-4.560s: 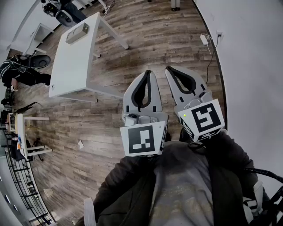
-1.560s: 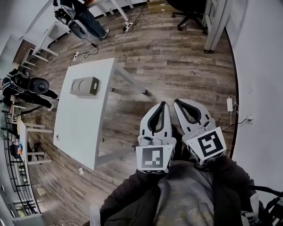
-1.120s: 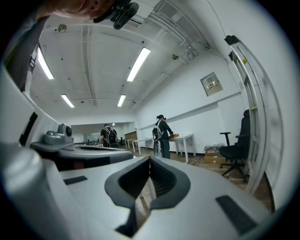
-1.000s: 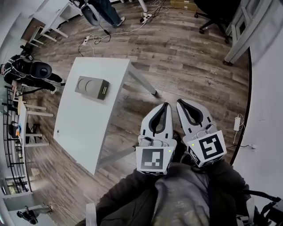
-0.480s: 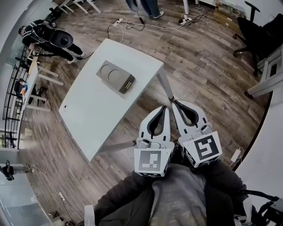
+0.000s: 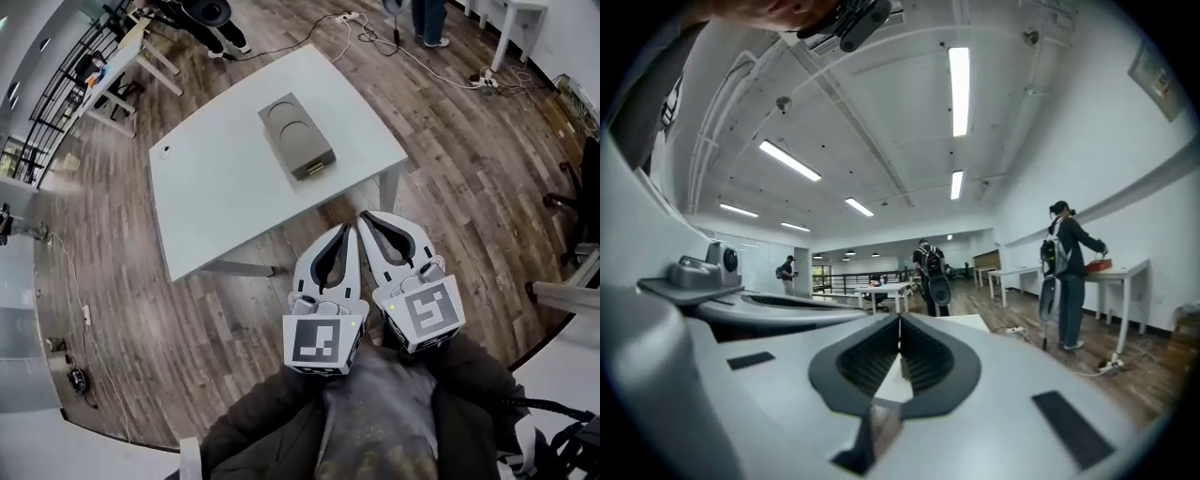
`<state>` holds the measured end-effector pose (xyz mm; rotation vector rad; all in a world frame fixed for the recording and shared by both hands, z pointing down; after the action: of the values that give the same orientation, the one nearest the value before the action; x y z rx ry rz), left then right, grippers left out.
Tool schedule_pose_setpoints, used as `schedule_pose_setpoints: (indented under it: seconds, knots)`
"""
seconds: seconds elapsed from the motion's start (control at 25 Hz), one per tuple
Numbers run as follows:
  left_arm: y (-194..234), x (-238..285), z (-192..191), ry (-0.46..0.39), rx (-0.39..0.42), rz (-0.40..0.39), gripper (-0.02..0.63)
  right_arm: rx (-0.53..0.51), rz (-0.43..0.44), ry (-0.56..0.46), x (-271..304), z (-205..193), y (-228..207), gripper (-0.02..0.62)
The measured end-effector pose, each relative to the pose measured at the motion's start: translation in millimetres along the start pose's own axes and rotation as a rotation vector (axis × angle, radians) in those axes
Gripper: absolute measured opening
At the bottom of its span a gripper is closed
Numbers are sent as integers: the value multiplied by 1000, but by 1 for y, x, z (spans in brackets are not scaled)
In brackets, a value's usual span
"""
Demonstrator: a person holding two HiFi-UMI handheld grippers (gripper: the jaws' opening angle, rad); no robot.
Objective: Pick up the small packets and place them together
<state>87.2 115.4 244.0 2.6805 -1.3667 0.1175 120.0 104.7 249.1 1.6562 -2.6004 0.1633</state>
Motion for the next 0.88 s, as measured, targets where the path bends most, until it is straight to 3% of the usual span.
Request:
schedule_pose_setpoints:
  seconds: [0.32,0.68,0.88]
  knots:
    - [15,0,-3,-15,-32,217,3,-28,200,23,21,2,3,5]
    - [45,-20,9,0,-24,371,3,-3,347,8,43,15,34,5]
    - [67,-17,8,-6,-27,388,3,-16,370,0,65,13,41,5]
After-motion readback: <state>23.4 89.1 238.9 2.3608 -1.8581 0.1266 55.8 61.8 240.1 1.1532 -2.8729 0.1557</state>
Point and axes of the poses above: the fingertips, and each gripper's own axes: x forward along the fingers, y to its left, z out of its top, the point moved 1 cm from there along -x, backward along the fingers, and after that the axes turned 10 degrees about -z, right-handed, at the moved point
